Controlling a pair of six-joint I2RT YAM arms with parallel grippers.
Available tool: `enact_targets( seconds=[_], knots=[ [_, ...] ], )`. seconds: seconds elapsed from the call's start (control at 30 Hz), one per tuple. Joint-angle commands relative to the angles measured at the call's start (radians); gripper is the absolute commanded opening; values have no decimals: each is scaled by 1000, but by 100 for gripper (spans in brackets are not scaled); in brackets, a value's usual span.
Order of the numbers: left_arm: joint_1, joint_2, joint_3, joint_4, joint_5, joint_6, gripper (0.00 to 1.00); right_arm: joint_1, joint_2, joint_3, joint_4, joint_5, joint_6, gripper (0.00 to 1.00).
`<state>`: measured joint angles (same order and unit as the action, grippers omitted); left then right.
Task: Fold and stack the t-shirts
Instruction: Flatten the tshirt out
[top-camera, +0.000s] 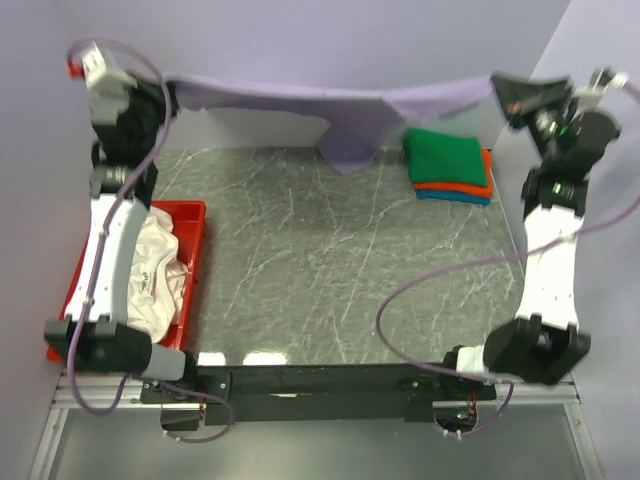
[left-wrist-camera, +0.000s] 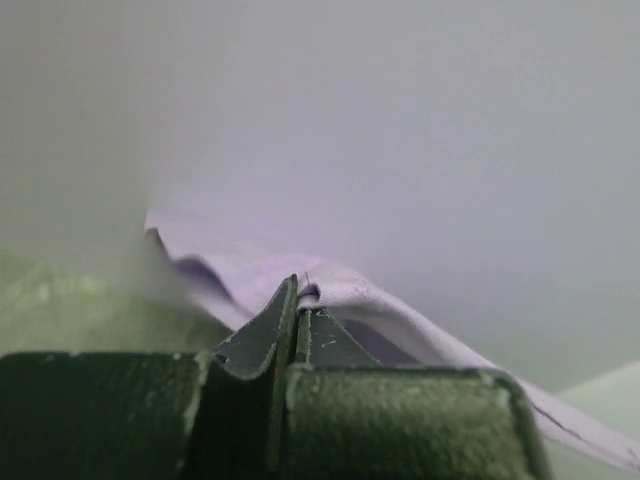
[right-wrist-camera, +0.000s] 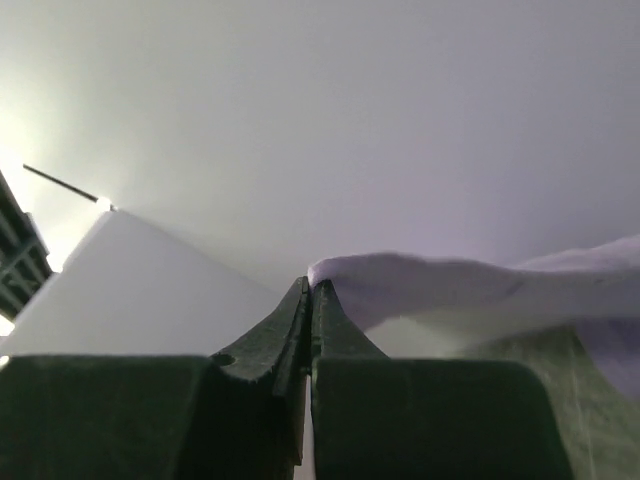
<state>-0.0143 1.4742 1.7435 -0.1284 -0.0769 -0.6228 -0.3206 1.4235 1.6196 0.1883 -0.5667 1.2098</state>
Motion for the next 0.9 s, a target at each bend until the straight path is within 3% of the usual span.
enact_targets(
  seconds=[0.0, 0.13, 0.33, 0.57, 0.73, 0.8, 0.87],
  knots=[
    [11, -142, -315, 105, 46, -83, 0, -11, -173, -286, 58, 1, -82, 0],
    [11, -288, -684, 81, 43, -169, 0, -20, -433, -739, -50, 62, -157, 0],
    [-4, -451, -1100, 15, 68, -265, 0, -29, -551, -1145, -168, 53, -237, 0],
    [-29, -641, -1384, -77, 23, -362, 2, -70, -540, -1307, -367, 96, -407, 0],
    [-29, -724, -1418, -175, -47, -391, 18, -83, -603, -1301, -487, 163, -438, 0],
    [-29, -747, -1417, -212, -83, -403, 30, -89, -641, -1285, -544, 210, -443, 0],
    [-29, -773, -1418, -205, -74, -403, 32, -95, -664, -1258, -576, 222, -449, 0]
  ],
)
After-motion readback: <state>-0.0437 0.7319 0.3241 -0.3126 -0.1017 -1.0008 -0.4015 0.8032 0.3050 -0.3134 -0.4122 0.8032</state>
